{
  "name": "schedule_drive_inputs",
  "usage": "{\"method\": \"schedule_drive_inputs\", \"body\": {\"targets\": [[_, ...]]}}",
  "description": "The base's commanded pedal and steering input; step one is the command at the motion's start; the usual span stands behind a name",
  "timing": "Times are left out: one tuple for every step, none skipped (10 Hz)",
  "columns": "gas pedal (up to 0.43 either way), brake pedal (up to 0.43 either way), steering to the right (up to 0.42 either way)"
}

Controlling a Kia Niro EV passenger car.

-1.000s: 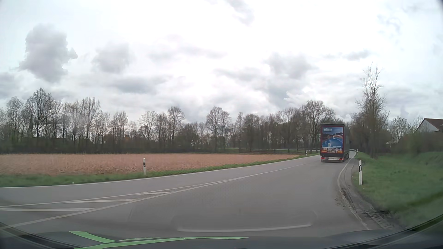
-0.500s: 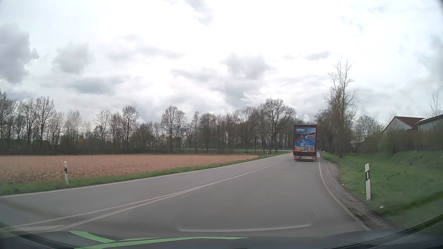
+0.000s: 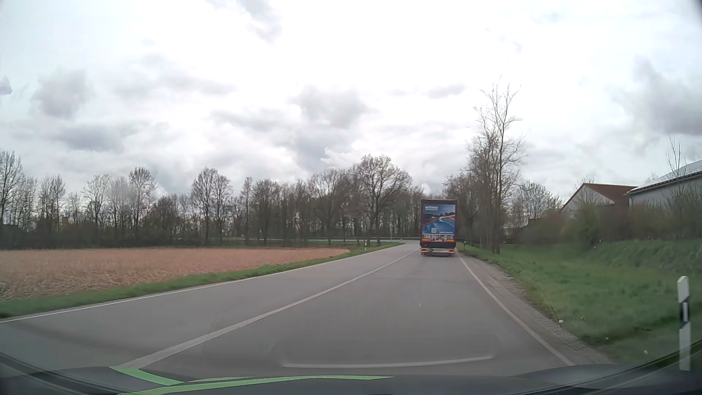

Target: Follow the waypoints while adhering to traffic rules and regulations

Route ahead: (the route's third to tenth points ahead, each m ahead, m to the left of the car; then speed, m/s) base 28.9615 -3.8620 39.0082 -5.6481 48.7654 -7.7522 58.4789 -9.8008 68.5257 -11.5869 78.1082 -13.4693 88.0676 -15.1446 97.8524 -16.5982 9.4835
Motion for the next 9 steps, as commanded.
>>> {"method": "schedule_drive_inputs", "body": {"targets": [[0.287, 0.0, 0.121], [0.287, 0.0, 0.111], [0.287, 0.0, 0.098], [0.287, 0.0, 0.083], [0.287, 0.0, 0.071], [0.287, 0.0, 0.063], [0.287, 0.0, 0.052], [0.287, 0.0, 0.043], [0.287, 0.0, 0.037]]}}
